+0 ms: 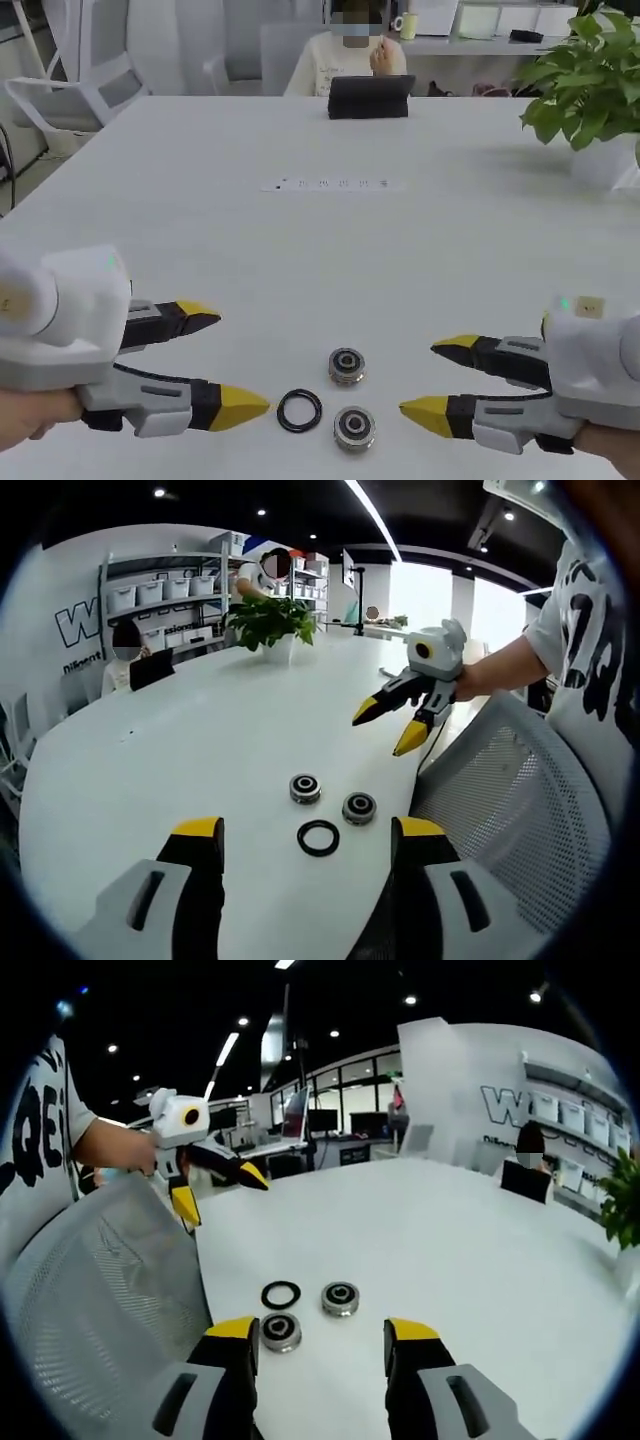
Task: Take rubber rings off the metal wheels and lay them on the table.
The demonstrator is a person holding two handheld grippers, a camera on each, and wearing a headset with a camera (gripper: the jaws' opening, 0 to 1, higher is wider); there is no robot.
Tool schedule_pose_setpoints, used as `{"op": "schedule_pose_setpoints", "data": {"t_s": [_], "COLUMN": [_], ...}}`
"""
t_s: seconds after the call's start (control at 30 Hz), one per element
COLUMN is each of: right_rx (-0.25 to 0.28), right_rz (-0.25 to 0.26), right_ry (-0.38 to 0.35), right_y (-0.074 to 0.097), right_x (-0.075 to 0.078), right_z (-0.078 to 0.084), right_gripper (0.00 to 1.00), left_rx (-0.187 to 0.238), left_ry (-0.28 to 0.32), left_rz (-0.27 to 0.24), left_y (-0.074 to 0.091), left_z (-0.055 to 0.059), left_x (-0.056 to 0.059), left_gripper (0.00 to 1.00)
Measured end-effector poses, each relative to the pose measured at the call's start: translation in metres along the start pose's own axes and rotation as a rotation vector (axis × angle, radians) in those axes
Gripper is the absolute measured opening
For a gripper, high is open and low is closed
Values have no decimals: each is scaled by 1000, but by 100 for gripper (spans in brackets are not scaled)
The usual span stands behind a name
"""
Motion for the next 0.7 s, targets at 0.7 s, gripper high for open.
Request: {"op": "schedule_pose_setpoints", "data": {"t_s": [0.7], "right_rx": [-60], "right_rz": [18], "right_ry": [37], "right_y": [14], "right_x": [-5], "right_z": [15], "right_gripper": [55], "left_rx": [-23], "left_ry": [-60], "left_rz": [-22], "left_y": [11], "left_z": [8], "left_x": [4], "left_gripper": [69]}}
Point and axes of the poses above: the centre of the closed fingertips' face, and the gripper's own axes: y roughly backward along the fingers, x roughly to its right, z roughly out of its underside, the point moved 4 cm from there along y, roughly backward along the fingers, and after that the axes turned 12 degrees about -z, right-handed, at the moved point
